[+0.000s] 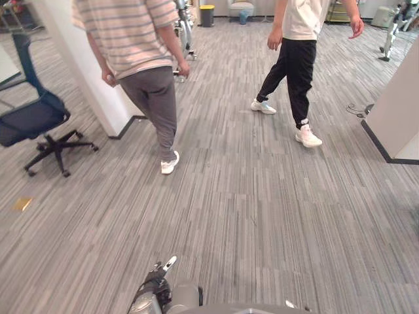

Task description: Organize washtable

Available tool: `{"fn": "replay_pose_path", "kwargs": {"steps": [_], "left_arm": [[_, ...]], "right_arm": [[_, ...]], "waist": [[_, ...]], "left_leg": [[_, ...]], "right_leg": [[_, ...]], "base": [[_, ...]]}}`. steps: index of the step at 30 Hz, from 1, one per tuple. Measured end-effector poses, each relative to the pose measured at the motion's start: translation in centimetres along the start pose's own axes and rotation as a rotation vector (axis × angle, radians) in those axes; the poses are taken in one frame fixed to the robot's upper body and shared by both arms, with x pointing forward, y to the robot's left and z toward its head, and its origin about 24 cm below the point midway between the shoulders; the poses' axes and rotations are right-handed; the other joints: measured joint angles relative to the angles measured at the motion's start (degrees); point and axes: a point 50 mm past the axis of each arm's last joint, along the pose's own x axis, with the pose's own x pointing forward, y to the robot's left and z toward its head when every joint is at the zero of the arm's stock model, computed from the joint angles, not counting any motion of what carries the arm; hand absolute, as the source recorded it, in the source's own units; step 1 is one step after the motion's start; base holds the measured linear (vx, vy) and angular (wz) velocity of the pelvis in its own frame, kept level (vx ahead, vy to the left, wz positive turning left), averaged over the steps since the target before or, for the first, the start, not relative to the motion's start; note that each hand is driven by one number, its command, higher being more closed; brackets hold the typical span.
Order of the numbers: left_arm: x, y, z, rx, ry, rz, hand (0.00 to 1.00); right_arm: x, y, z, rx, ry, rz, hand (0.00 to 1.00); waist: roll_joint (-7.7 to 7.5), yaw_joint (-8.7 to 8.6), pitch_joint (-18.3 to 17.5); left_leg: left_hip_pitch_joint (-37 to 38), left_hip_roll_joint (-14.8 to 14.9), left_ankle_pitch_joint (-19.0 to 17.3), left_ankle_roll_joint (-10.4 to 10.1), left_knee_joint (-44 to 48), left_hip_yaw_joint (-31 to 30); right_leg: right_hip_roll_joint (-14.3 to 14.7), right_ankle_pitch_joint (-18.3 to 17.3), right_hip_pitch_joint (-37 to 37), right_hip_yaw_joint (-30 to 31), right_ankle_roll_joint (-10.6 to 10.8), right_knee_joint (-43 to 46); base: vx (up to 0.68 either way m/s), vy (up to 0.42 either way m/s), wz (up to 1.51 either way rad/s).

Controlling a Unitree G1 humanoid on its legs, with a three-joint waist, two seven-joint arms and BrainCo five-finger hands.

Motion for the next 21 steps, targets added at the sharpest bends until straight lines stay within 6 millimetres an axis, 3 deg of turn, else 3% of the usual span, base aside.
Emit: {"fn": "replay_pose_path", "kwargs": {"steps": [1,2,3,4,5,6,7,8,9,10,11,12,13,14,15,16,17,18,19,20,21], "left_arm": [[0.0,0.3,0.0,0.005,0.001,0.008,0.0],[-0.2,0.9,-0.5,0.006,0.018,0.027,0.0],[-0.3,1.0,-0.8,0.006,0.027,0.035,0.0],[-0.5,1.5,-1.5,0.016,0.053,0.052,0.0],[-0.9,2.3,-2.7,0.026,0.098,0.073,0.0],[-1.7,4.5,-4.2,0.043,0.164,0.13,0.0],[-1.8,5.4,-4.1,0.06,0.171,0.149,0.0],[-1.7,6.3,-3.6,0.086,0.172,0.168,0.0],[-1.5,6.2,-3.2,0.097,0.164,0.163,0.0],[-0.9,5.5,-2.1,0.116,0.136,0.142,0.0],[-0.8,5.3,-1.9,0.148,0.138,0.127,0.0],[-0.7,4.9,-1.9,0.159,0.139,0.112,0.0],[-0.5,3.8,-1.9,0.177,0.137,0.074,0.0],[-0.3,2.5,-1.9,0.185,0.137,0.035,0.0],[-0.2,2.1,-1.8,0.183,0.13,0.022,0.0],[-0.1,1.4,-1.6,0.175,0.116,0.003,0.0],[0.2,0.1,-0.8,0.162,0.086,-0.027,0.0],[0.3,-0.5,-0.7,0.161,0.078,-0.043,0.0],[0.3,-0.9,-0.8,0.167,0.08,-0.06,0.0],[0.1,-1.0,-1.3,0.163,0.094,-0.065,0.0],[0.1,-1.4,-1.4,0.156,0.099,-0.072,0.0]], "right_arm": [[0.2,0.6,0.7,-0.011,-0.017,0.016,0.0],[0.4,0.7,1.1,-0.03,-0.021,0.021,0.0],[0.4,0.6,1.2,-0.032,-0.021,0.019,0.0],[0.3,0.2,0.7,-0.032,-0.003,0.005,0.0],[0.1,-0.1,0.0,-0.039,0.015,-0.001,0.0],[-0.4,-0.7,-1.6,-0.035,0.057,-0.015,0.0],[-0.6,-0.9,-2.6,-0.028,0.089,-0.024,0.0],[-1.1,-1.6,-4.1,-0.009,0.151,-0.051,0.0],[-1.3,-1.9,-4.7,0.003,0.176,-0.065,0.0],[-1.6,-2.3,-5.3,0.01,0.199,-0.077,0.0],[-1.4,-2.1,-4.9,0.007,0.183,-0.063,0.0],[-1.3,-2.1,-4.6,0.004,0.171,-0.059,0.0],[-1.2,-2.2,-4.1,-0.005,0.152,-0.053,0.0],[-1.3,-2.5,-4.1,-0.003,0.148,-0.061,0.0],[-1.4,-2.8,-4.1,-0.003,0.145,-0.068,0.0],[-1.2,-2.6,-3.9,0.005,0.139,-0.066,0.0],[-1.5,-2.5,-4.6,0.009,0.155,-0.064,0.0],[-1.6,-2.4,-4.9,0.015,0.166,-0.065,0.0],[-1.6,-2.6,-5.1,0.016,0.177,-0.07,0.0],[-1.8,-3.0,-5.1,0.019,0.172,-0.081,0.0],[-1.8,-3.2,-5.0,0.019,0.164,-0.085,0.0]], "waist": [[-0.14,0.46,-0.1],[0.38,1.53,0.0],[0.84,1.67,0.0],[1.02,1.53,-0.4],[0.47,1.83,-1.0],[-2.58,1.49,-3.3],[-4.89,1.13,-4.3],[-8.01,0.6,-4.3],[-8.18,-0.01,-3.9],[-8.21,-1.5,-3.1],[-7.28,-1.82,-2.4],[-6.32,-2.0,-1.5],[-3.42,-1.91,0.4],[-1.38,-2.2,1.6],[-0.52,-2.58,1.4],[-0.11,-3.52,1.4],[-0.7,-3.56,1.2],[-1.35,-3.71,1.4],[-1.32,-4.5,1.0],[0.49,-5.06,-0.2],[0.79,-5.09,-0.3]], "left_leg": [[-0.1,-0.6,1.1,-0.6,-14.5,0.7],[2.0,-1.1,5.6,-1.5,-37.3,0.6],[2.3,-1.0,7.3,-1.2,-42.0,0.5],[2.5,-1.1,8.9,0.3,-43.7,2.0],[2.4,-1.0,13.9,1.8,-40.5,3.2],[2.2,-3.2,17.2,2.3,-33.9,4.8],[2.8,-5.2,14.8,3.2,-32.0,5.7],[5.1,-8.6,11.4,3.8,-30.6,5.9],[6.5,-9.8,9.9,4.1,-30.5,4.5],[10.2,-11.2,8.4,5.2,-32.1,2.1],[15.5,-11.3,7.1,5.7,-35.0,1.3],[19.0,-10.9,6.3,5.9,-36.6,0.5],[25.7,-8.9,5.1,6.5,-40.1,0.0],[30.7,-6.9,3.5,7.2,-43.0,-0.5],[32.1,-6.3,2.3,7.1,-43.5,-1.1],[34.1,-5.5,-0.1,5.9,-43.9,-2.2],[35.3,-5.4,-2.6,5.3,-43.8,-2.9],[36.4,-5.6,-3.9,5.1,-43.8,-3.7],[37.8,-4.9,-6.4,5.2,-44.0,-5.9],[39.3,-2.3,-8.2,6.8,-45.1,-7.2],[40.1,-1.7,-7.8,6.1,-43.7,-7.8]], "right_leg": [[-1.1,-0.8,1.9,1.1,0.8,-1.7],[-2.0,-2.2,4.6,4.0,2.0,-2.6],[-1.8,-2.7,5.7,5.1,2.7,-1.7],[-1.8,-3.8,6.9,6.7,3.5,1.4],[-1.9,-4.9,7.0,8.5,3.6,6.4],[-3.5,-4.3,4.7,9.2,4.8,17.8],[-5.0,-2.8,3.3,8.9,6.6,23.4],[-5.6,5.9,0.5,8.8,9.7,33.4],[-5.0,13.8,-1.2,8.1,11.7,37.7],[-5.3,19.3,-6.1,5.2,13.0,47.3],[-6.5,13.3,-12.3,2.0,7.8,56.1],[-6.5,10.5,-14.8,0.5,7.0,58.1],[-5.4,5.6,-19.1,-0.6,7.1,57.4],[-3.8,2.2,-22.9,-0.7,7.7,50.8],[-3.4,1.5,-25.4,-0.7,8.5,46.4],[-4.0,2.3,-29.0,-0.7,10.6,34.9],[-5.9,5.0,-31.4,-1.0,12.8,20.8],[-6.9,7.7,-32.4,-0.9,13.6,14.1],[-8.0,17.6,-32.7,-2.9,14.5,10.9],[-6.2,14.9,-33.2,-5.3,10.1,14.7],[-5.8,12.3,-33.4,-6.5,9.4,16.5]], "base": [[-0.26,0.133,-0.81],[-0.03,0.111,-0.76],[0.33,0.113,-0.76],[0.61,0.085,-0.66],[0.89,0.117,-0.75],[0.8,0.071,-0.54],[0.78,0.023,0.04],[0.33,0.004,0.54],[0.09,0.048,0.9],[-0.19,0.056,0.69],[-0.21,0.036,0.43],[-0.31,0.025,-0.08],[-0.51,0.077,-0.12],[-0.57,0.106,-0.04],[-0.67,0.122,0.27],[-0.22,-0.034,0.42],[0.05,-0.147,0.42],[0.6,-0.374,0.47],[0.73,-0.461,0.53],[0.77,-0.442,0.64],[0.75,-0.448,0.54]]}}
